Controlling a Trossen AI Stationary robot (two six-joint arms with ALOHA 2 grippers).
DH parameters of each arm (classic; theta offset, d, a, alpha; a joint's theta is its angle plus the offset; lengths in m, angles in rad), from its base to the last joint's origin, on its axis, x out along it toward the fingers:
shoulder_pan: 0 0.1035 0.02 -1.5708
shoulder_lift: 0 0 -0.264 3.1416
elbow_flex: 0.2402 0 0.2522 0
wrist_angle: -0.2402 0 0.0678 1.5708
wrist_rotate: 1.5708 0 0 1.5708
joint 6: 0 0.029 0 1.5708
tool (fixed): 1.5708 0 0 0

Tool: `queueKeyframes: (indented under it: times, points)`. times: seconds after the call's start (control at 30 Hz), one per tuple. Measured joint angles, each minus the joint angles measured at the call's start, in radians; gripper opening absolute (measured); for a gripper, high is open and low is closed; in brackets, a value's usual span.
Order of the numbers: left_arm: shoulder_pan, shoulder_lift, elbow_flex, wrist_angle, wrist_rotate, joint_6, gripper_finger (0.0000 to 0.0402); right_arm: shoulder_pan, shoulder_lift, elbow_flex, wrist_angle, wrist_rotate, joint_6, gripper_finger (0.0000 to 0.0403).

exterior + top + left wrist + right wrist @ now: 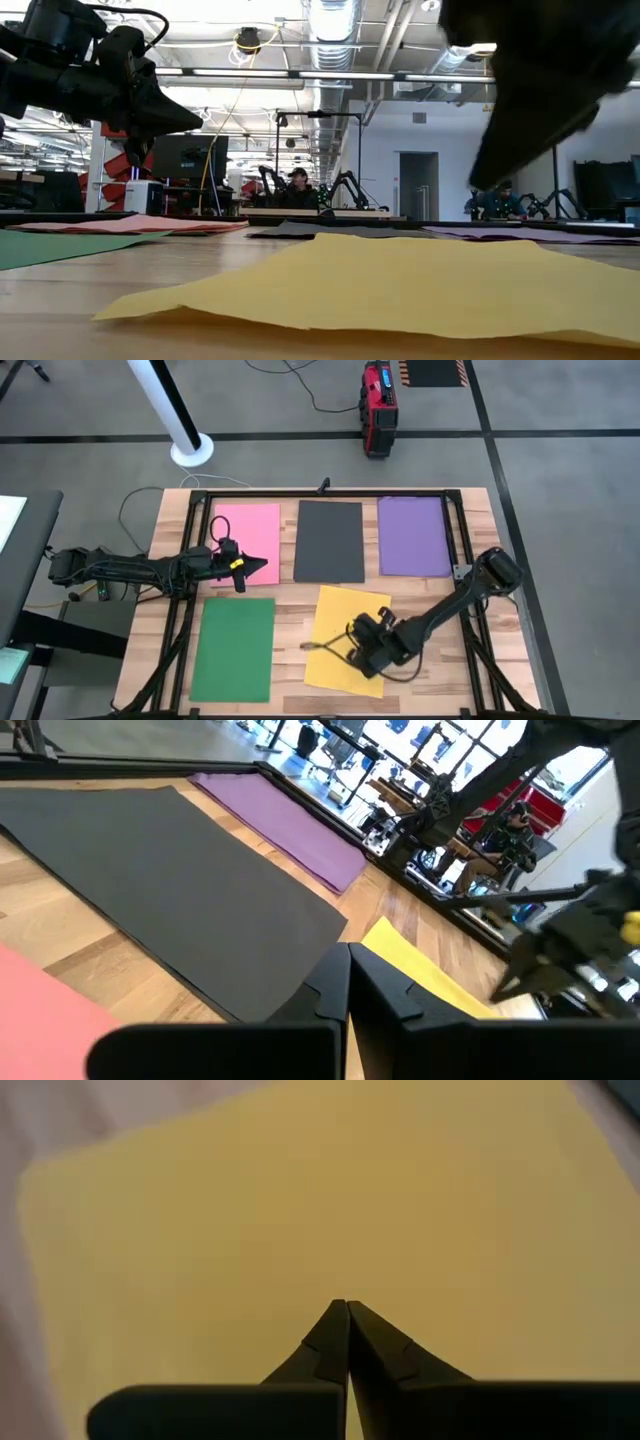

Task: Organize paper
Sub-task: Move the yellow paper to the bottom right of the table

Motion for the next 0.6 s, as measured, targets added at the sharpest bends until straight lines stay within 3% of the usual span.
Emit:
queueKeyframes:
  times: [0.23, 0.6]
  points:
    - [0.000, 0.000, 0.000, -0.001, -0.003, -0.041, 0.0000, -0.092, -0.009, -0.118, 0.194, 0.021, 0.066, 0.0000]
    - [0.000, 0.000, 0.000, -0.002, -0.002, -0.025, 0.0000, -0.124, 0.010, -0.198, 0.257, -0.011, 0.107, 0.0000]
